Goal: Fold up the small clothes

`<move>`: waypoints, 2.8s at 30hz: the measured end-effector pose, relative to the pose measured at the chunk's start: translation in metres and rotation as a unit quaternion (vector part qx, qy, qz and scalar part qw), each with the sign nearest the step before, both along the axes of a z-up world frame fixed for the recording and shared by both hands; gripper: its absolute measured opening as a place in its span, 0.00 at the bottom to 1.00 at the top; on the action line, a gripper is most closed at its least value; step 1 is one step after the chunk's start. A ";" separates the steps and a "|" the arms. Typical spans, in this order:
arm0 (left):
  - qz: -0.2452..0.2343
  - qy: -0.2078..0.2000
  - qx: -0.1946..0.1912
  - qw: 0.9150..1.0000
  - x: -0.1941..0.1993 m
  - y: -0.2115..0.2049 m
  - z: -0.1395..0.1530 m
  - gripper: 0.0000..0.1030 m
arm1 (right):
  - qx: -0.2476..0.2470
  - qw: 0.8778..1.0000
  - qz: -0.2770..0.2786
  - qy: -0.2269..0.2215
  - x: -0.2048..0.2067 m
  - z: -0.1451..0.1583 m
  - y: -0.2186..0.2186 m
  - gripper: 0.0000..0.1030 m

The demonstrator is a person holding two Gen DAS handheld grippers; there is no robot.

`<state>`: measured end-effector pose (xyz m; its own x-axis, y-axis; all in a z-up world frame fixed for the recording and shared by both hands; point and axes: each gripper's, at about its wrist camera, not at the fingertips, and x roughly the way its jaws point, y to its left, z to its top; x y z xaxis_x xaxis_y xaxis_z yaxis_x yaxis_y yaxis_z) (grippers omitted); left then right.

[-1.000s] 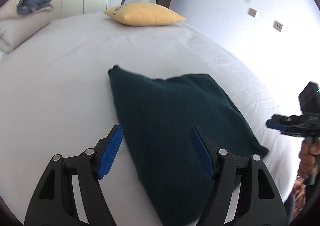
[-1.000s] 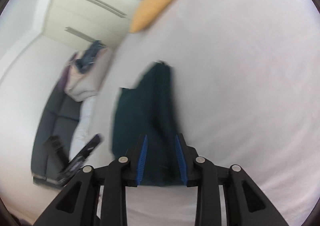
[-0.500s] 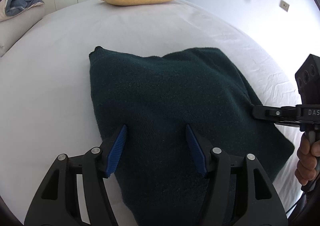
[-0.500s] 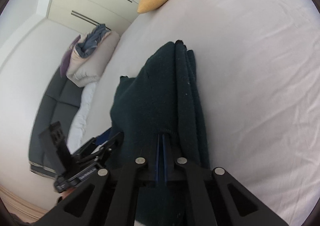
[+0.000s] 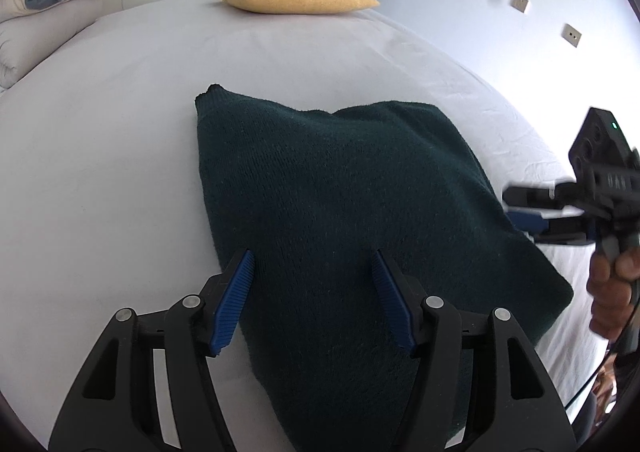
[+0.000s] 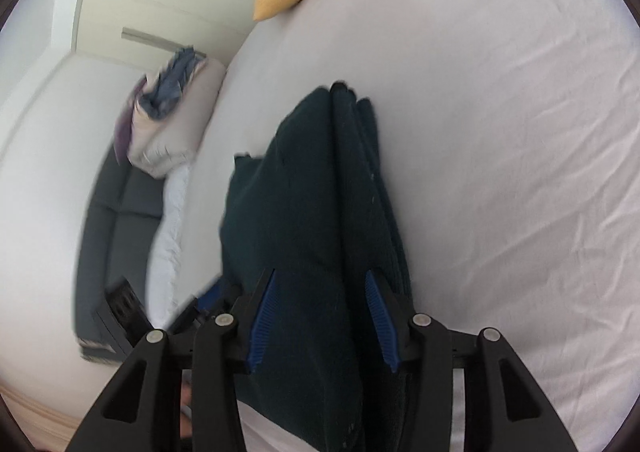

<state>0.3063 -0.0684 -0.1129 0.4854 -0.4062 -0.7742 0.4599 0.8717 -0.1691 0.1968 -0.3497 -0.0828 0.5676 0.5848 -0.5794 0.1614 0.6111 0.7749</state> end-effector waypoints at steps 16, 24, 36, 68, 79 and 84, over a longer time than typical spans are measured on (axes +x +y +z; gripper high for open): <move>0.002 0.003 -0.002 1.000 0.001 -0.001 -0.001 0.58 | 0.051 0.997 0.050 0.018 0.035 -0.007 0.009 0.16; 0.004 0.002 -0.001 1.000 0.000 -0.004 0.004 0.60 | -0.078 0.997 0.028 -0.005 0.018 0.039 0.005 0.10; -0.003 -0.004 0.000 1.000 -0.005 0.003 -0.001 0.65 | -0.011 1.000 0.002 0.004 0.006 0.015 0.000 0.26; 0.010 0.001 0.028 1.000 -0.012 -0.004 -0.005 0.80 | -0.113 0.994 0.015 0.001 -0.033 -0.001 0.019 0.13; 0.043 -0.024 0.020 0.999 -0.009 0.017 0.017 0.80 | -0.133 0.990 -0.026 -0.041 -0.028 0.032 -0.006 0.65; 0.076 0.043 -0.025 0.996 0.021 0.040 0.002 0.86 | -0.137 0.990 0.017 -0.007 -0.003 0.009 0.008 0.66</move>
